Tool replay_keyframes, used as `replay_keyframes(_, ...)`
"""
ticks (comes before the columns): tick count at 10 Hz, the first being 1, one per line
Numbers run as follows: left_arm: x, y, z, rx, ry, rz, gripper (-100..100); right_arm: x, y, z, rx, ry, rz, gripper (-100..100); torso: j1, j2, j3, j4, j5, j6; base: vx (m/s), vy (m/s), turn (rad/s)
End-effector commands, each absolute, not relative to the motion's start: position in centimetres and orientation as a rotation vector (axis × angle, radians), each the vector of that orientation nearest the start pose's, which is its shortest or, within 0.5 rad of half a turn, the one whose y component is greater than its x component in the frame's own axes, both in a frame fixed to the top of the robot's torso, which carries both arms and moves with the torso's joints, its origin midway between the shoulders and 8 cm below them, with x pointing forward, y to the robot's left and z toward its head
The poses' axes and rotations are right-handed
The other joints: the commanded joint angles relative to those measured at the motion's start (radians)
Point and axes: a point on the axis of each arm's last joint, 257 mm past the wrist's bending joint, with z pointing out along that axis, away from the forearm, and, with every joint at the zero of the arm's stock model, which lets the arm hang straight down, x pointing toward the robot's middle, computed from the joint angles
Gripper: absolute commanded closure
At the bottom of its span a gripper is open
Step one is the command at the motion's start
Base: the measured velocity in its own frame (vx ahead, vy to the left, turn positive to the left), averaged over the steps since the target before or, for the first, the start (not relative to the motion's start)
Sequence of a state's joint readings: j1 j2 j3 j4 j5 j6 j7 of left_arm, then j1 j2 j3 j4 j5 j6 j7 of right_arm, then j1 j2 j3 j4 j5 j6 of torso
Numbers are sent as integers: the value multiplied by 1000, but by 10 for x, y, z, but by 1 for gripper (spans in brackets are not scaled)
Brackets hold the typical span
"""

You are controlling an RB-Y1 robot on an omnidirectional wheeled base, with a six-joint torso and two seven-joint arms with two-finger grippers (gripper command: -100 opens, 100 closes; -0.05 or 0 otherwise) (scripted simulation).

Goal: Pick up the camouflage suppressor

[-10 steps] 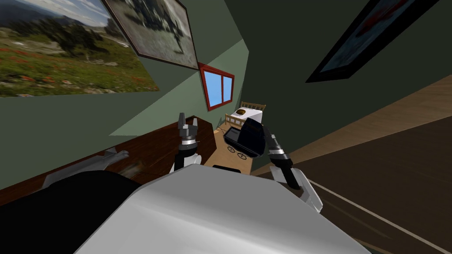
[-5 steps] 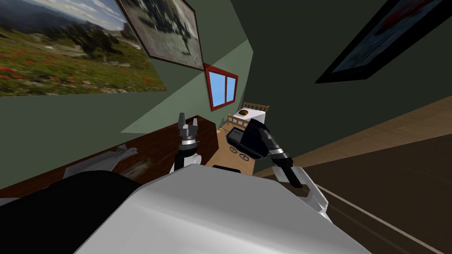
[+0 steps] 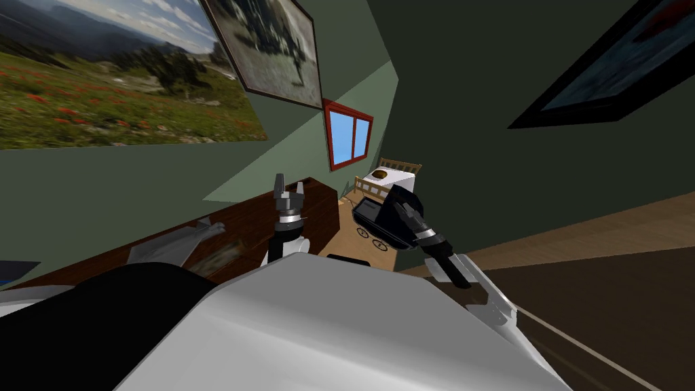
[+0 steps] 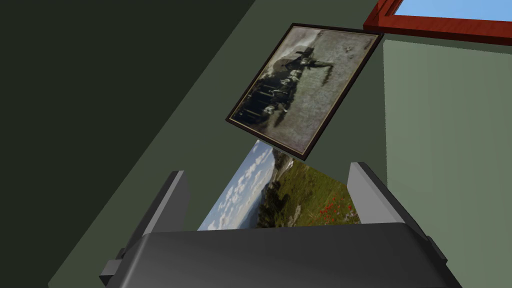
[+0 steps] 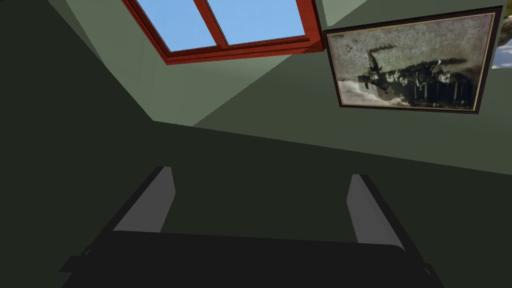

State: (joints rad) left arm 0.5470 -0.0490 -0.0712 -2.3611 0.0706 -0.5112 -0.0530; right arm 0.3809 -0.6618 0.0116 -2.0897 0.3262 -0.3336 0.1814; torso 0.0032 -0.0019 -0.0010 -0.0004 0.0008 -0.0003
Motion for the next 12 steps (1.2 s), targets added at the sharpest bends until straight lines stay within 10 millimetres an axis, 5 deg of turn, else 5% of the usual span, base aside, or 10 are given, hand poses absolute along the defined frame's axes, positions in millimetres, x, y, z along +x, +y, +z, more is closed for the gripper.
replay_keyframes(1, 323, 274, 48, -687, 503, -1357, 0, 412, -243, -92, -105, 1405, 703, -100, 0, 0, 0, 0, 0, 0, 26, 42, 65)
replay_keyframes(10, 323, 274, 48, -687, 503, -1357, 0, 420, -279, -150, -327, 1618, 536, -100, -3, -1, -1, 0, -1, 1, 41, 25, 97)
replay_keyframes(12, 323, 274, 48, -687, 503, -1357, 0, 419, -283, -150, -379, 1639, 509, -100, -3, -2, -1, -1, -1, 1, 46, 1, 38)
